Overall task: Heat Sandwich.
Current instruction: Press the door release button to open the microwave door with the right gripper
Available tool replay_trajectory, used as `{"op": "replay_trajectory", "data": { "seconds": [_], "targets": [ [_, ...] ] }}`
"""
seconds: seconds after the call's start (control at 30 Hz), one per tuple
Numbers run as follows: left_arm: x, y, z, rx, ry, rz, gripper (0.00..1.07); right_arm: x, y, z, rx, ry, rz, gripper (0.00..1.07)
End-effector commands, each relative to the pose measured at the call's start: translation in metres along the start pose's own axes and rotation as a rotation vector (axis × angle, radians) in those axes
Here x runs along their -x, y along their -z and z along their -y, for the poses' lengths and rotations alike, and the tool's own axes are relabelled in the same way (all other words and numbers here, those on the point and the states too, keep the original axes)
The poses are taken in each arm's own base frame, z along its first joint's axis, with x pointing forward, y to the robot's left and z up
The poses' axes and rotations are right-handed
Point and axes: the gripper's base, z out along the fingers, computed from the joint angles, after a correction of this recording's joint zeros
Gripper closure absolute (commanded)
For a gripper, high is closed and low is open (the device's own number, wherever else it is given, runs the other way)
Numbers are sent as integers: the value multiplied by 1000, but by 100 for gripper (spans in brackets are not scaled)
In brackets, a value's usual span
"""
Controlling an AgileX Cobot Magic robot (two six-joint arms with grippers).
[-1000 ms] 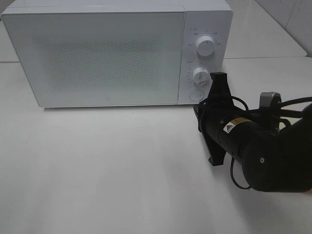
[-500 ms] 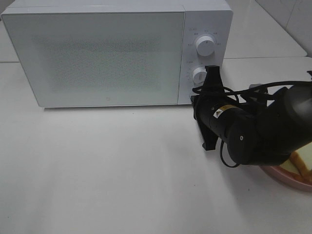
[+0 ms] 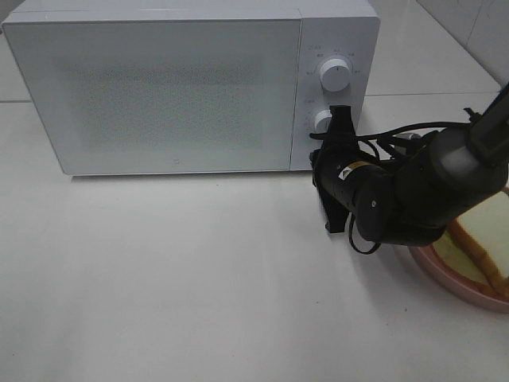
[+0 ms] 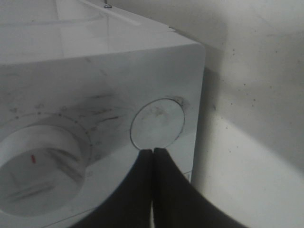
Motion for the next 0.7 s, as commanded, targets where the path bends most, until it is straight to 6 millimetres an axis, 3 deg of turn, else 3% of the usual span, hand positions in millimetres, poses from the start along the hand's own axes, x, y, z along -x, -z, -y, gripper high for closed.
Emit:
{"op": "replay_trajectory", "data": {
  "seconds": [0.03, 0.23, 0.7],
  "targets": [
    [0, 2, 1, -1, 1, 29, 9, 2, -7, -3, 10, 2, 2, 107],
    [0, 2, 1, -1, 1, 29, 9, 12, -13, -4, 2, -10, 26, 107],
    [0, 2, 1, -1, 1, 29, 9, 11, -22, -6, 65, -27, 47, 107]
  ]
}}
